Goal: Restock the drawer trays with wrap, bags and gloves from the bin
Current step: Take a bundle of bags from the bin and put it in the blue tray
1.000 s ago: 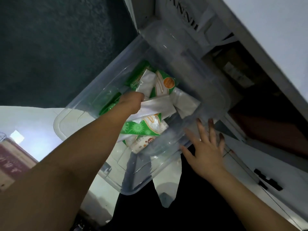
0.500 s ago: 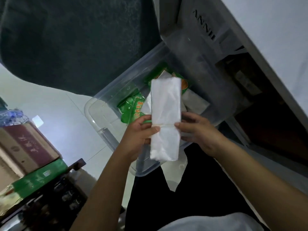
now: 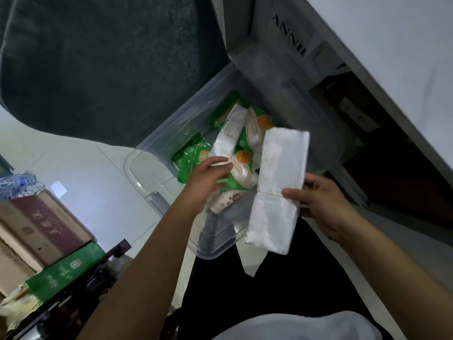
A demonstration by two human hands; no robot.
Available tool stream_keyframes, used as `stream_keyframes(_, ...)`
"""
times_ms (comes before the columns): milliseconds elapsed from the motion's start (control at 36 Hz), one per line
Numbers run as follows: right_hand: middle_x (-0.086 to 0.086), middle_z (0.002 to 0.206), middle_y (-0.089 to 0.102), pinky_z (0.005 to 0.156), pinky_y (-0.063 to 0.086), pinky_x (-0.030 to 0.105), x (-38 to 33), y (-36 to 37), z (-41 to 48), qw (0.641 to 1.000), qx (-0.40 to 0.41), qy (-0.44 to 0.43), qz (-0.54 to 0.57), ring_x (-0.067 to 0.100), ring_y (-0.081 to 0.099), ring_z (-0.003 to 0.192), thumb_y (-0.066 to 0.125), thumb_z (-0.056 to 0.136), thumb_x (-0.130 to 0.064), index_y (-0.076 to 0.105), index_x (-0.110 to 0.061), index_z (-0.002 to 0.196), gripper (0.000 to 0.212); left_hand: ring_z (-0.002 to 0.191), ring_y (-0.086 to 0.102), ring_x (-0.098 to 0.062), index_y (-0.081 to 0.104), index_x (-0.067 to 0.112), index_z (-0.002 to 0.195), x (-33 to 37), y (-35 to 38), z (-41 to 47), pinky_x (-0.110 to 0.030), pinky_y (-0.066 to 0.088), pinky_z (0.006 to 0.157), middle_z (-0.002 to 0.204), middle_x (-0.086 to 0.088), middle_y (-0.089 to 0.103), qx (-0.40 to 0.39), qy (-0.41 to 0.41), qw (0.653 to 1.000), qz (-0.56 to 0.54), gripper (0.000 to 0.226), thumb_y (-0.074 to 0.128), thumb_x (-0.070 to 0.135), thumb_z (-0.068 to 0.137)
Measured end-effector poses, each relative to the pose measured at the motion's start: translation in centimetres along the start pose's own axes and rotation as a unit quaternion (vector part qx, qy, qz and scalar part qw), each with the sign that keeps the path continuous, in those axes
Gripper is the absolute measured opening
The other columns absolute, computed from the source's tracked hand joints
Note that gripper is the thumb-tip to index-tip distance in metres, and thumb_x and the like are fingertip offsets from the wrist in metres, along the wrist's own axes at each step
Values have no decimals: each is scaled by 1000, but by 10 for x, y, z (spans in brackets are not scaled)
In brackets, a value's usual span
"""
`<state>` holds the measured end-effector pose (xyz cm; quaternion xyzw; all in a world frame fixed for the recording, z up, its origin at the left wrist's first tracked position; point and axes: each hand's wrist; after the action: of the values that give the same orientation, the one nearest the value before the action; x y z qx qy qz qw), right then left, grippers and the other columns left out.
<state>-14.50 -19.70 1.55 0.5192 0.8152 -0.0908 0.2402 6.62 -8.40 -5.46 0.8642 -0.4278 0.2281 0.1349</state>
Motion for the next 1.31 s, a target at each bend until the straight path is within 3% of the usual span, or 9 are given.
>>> stream_keyframes(83,2,85,78,50,54,24,12,-9,-1,1000,18,7,16,14,72,68,68,79,10,68,-5,110,34,100,63,-20,63,15,122,-3,-5,53,-23,47,75,121,-9,67,106,30,983,148,40,75,18,84)
stream_keyframes(250,5,91,78,52,55,25,32,-30,-3,997,56,1,52,18,73,72,67,78,9,68,-6,111,36,114,60,-26,44,14,147,-9,-8,144,-22,49,79,144,-13,54,70,30,938,337,72,76,16,82)
stream_keyframes(333,7,97,78,54,56,26,37,-47,-5,995,82,-11,61,21,75,77,69,77,7,70,-9,111,38,103,60,-25,45,10,146,-9,-4,176,-11,47,60,140,-16,55,63,37,937,343,72,76,9,81)
stream_keyframes(556,7,102,77,63,61,35,46,-82,-9,994,102,-18,16,27,75,86,76,66,-8,72,-17,112,47,92,64,-29,59,-1,129,-9,1,212,-39,57,80,118,-24,66,91,-2,947,307,48,69,-5,82)
stream_keyframes(611,8,102,77,61,59,33,47,-84,-12,995,95,-20,12,28,74,86,75,71,-3,72,-17,112,43,85,64,-30,59,-1,128,-6,0,208,-36,58,72,112,-24,66,75,-10,955,287,47,69,-7,83)
stream_keyframes(833,6,91,78,56,56,27,26,-77,-37,996,58,-70,-11,21,74,75,68,79,9,75,-18,100,35,57,49,-19,62,7,122,6,-1,136,-25,40,53,76,-9,58,95,-26,965,244,39,70,-2,85)
stream_keyframes(1000,1,85,78,53,55,24,-19,-70,-64,991,0,-131,-33,14,73,70,65,81,12,73,-15,98,33,84,61,-28,61,5,128,13,8,19,-33,47,64,111,-20,68,132,17,982,136,44,70,0,85)
stream_keyframes(1139,6,82,76,49,52,24,-46,-64,-78,985,-53,-157,-46,15,71,65,64,81,14,71,-7,100,29,88,66,-28,65,6,121,13,24,-95,-46,57,80,107,-11,71,176,82,981,23,36,69,-1,86)
stream_keyframes(1306,7,97,77,64,56,33,-58,-63,-94,977,-91,-177,-72,26,74,86,70,79,6,73,-11,107,32,93,71,-24,71,15,109,3,36,-192,-34,56,74,104,-9,76,178,149,970,-67,24,68,3,88)
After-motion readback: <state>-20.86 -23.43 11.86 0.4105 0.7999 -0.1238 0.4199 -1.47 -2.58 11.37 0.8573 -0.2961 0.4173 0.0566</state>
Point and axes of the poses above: each hand's wrist, its own z-axis towards the middle knuckle, its own y-axis out of the palm, x = y × z
